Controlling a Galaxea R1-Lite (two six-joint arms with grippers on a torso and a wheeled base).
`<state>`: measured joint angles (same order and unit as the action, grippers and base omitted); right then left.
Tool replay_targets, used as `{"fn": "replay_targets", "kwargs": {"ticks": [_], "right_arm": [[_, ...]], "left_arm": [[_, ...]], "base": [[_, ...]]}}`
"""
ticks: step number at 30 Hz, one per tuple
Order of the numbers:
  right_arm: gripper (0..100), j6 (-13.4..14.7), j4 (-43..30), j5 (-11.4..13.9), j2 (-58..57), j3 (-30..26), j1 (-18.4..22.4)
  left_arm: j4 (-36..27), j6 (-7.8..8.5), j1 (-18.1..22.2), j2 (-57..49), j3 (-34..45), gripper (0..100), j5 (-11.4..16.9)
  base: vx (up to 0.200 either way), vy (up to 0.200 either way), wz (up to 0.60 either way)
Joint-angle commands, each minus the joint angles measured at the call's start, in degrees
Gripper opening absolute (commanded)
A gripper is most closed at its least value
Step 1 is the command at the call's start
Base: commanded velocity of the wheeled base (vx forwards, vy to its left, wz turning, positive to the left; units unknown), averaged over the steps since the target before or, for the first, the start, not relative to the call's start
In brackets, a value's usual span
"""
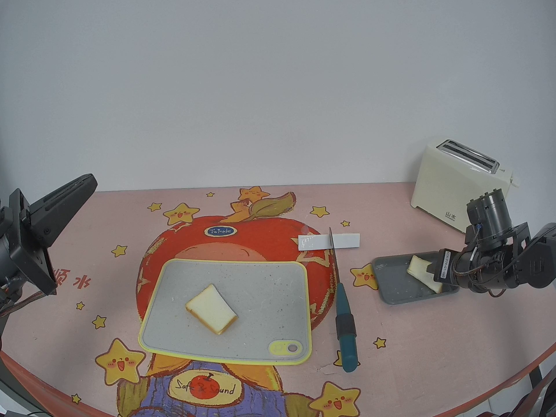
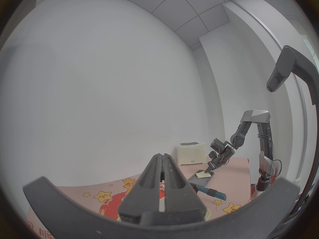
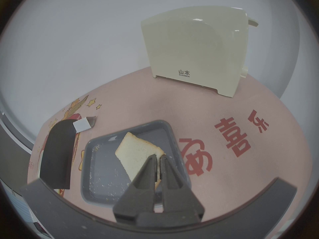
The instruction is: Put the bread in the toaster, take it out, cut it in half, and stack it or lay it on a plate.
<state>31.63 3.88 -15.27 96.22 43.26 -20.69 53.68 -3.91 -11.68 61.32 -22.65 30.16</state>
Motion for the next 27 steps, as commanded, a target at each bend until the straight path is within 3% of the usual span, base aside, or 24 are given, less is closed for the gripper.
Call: {"fn": "replay_targets", "kwargs": {"ticks": [1, 27], "right_arm": [[100, -0.17, -0.01, -0.02, -0.33, -0.37, -0.23], [100, -0.35, -0.01, -0.37, -2.35, -1.16, -1.64]], "left_arm": [[0.03, -0.04, -0.1, 0.03, 0.06, 0, -0.01], [0.03, -0.04, -0.01, 0.03, 0.33, 0, 0.07]], "base": [[0.0, 0.0, 0.0], [0.0, 0.0, 0.0]]}}
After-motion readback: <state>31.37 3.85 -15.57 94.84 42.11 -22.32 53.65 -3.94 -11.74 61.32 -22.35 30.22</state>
